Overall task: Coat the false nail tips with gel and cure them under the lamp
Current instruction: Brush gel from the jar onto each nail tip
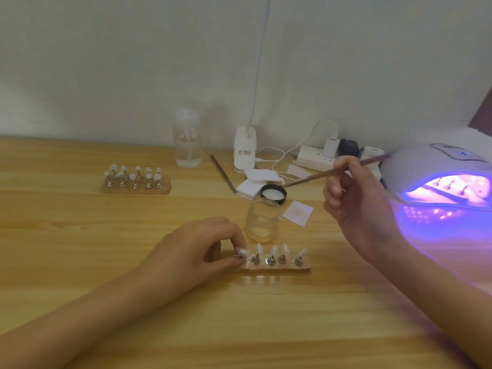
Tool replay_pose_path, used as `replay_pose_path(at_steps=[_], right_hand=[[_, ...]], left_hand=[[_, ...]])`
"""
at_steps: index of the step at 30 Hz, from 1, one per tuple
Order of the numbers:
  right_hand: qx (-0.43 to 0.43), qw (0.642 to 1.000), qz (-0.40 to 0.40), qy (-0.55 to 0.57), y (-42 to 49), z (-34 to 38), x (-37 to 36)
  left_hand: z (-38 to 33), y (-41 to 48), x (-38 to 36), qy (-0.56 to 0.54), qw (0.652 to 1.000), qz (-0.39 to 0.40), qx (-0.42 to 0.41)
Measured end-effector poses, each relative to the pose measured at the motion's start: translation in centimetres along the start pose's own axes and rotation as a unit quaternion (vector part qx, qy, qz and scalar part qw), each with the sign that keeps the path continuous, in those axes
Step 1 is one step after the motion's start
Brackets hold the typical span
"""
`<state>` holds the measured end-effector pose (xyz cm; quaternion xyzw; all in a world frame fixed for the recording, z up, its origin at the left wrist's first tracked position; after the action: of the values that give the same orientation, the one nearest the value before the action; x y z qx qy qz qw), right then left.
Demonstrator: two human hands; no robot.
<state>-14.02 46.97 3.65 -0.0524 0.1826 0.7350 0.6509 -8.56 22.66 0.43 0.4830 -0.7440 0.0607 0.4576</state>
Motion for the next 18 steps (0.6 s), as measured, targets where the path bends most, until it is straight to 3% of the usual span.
replay_pose_path(at_steps=[3,5,9,12,18], right_hand=[[0.04,0.996,-0.085,0.005,0.6,0.1,0.1],[0.046,0.994,-0.097,-0.011,0.9,-0.2,-0.1],[0.07,0.989,-0.065,-0.113,0.9,-0.9,-0.8],[0.111,0.973,-0.011,-0.201,0.5,-0.9,-2.3],[0.142,0.943,0.051,-0.297,-0.2,-1.2,-4.1]], left_hand=[[-0.8,-0.5,0.5,0.118,0.992,-0.036,-0.034],[-1.2,-0.6,1.1,0.125,0.99,-0.064,-0.032],[0.1,1.0,2.3,-0.027,0.993,-0.106,0.04],[1.3,2.6,2.4,-0.148,0.977,-0.121,0.09],[2.5,3.4,1.4,-0.252,0.947,-0.168,0.104]])
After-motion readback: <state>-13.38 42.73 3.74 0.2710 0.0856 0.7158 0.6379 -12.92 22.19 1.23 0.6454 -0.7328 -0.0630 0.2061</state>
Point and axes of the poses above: each hand's wrist, its own y-axis towards the middle knuckle, its own x-axis out of the back of the hand, z = x × y, the point moved 5 cm from there along y, towards the middle knuckle, and after that the axes turned 4 degrees about -x, right-handed, at the moved point
